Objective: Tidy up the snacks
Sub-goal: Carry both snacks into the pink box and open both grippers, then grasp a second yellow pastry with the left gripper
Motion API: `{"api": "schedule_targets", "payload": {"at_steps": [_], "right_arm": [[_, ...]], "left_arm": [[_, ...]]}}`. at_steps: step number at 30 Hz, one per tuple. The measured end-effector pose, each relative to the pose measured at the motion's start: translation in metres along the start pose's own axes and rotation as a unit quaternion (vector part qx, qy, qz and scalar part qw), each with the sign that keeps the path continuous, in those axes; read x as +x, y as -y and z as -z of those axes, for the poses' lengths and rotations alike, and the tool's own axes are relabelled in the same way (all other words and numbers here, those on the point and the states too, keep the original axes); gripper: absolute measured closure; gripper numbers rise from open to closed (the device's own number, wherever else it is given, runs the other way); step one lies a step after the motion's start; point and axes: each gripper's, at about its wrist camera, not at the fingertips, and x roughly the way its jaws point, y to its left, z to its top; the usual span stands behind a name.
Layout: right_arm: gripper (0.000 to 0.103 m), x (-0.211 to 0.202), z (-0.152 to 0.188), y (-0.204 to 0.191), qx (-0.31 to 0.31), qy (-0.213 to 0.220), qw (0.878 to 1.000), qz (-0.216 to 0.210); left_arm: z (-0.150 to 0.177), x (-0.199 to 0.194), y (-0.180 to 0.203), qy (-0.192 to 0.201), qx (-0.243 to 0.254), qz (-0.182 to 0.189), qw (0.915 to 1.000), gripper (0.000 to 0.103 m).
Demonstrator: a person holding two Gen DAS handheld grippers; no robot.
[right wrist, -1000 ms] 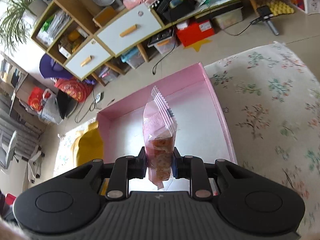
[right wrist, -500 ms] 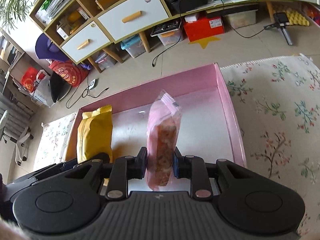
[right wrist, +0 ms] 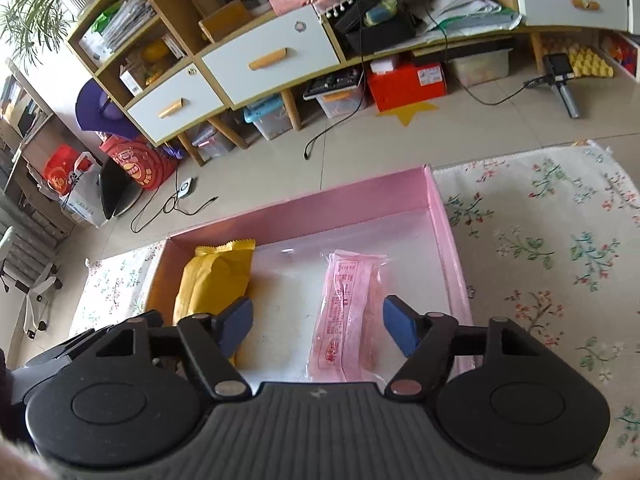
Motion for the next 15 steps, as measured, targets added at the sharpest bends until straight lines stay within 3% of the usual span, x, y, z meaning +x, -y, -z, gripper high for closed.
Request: {"api": "schedule_targets", "payload": {"at_steps": [9, 15], "right_arm": [[0.012, -0.040, 0.022, -0.015, -0.052, 0.030, 0.998, 0.026], [0.004, -0.059, 0.048, -0.023, -0.068, 0.040, 0.997, 0.024]], "left_arm": [[0.017, -0.053, -0.004, 0.008, -0.001, -0.008, 0.9999, 0.003], [0.040, -0.088, -0.009, -0.002, 0.005, -0.025, 0.9997, 0.002]]}}
